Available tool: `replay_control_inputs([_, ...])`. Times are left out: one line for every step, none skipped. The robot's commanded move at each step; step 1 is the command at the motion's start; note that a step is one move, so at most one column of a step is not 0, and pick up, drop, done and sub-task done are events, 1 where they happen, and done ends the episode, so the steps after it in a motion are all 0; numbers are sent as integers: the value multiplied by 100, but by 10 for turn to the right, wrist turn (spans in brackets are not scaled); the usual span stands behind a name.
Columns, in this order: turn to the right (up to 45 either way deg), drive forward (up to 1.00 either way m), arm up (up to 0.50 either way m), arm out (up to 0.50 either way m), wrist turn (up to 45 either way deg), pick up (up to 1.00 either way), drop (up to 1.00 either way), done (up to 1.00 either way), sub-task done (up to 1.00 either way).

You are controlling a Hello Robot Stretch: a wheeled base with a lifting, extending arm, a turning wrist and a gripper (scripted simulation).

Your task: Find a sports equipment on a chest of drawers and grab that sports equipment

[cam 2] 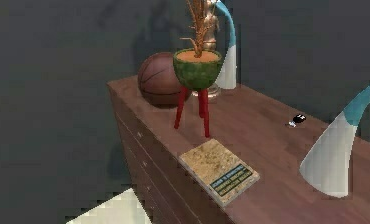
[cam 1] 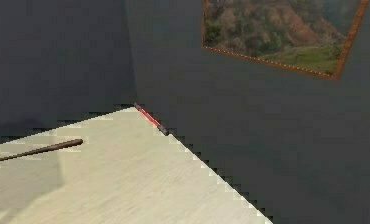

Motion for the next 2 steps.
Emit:
replay_control_inputs([0, 0, 38, 0, 0, 0, 0, 0, 0])
replay_control_inputs([0, 0, 0, 38, 0, 0, 0, 0, 0])
